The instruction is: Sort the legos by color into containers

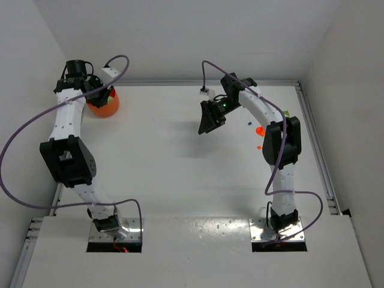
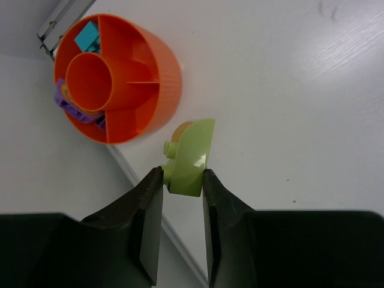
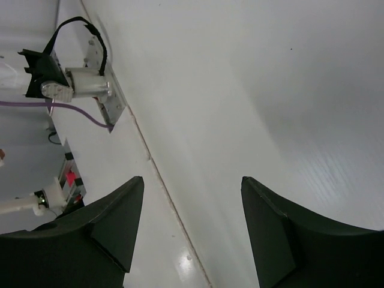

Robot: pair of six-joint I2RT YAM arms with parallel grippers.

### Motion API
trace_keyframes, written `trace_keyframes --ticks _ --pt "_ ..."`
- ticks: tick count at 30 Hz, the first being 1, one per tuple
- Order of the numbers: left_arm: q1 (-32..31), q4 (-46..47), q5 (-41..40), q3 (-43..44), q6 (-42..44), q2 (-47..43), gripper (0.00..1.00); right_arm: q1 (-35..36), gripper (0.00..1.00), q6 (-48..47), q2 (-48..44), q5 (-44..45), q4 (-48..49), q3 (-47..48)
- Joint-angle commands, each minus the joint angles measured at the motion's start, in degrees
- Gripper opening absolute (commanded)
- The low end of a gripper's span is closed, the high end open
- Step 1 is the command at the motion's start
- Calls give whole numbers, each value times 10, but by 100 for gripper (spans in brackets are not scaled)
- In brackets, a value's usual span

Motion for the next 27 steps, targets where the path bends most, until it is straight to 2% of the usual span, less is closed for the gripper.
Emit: trace_keyframes --ticks 1,5,11,15,27 --pt "16 -32 -40 67 38 43 0 -1 66 2 -30 3 14 9" --pt "23 -44 -82 146 82 105 0 -1 65 2 -30 9 21 -3" --pt "40 -51 -133 215 120 185 2 -1 64 2 -35 9 26 -3" --pt "40 -51 -139 221 140 201 2 -6 64 2 -35 9 26 -8" --pt "40 -29 -151 221 128 230 3 -6 64 2 -29 -7 26 -8"
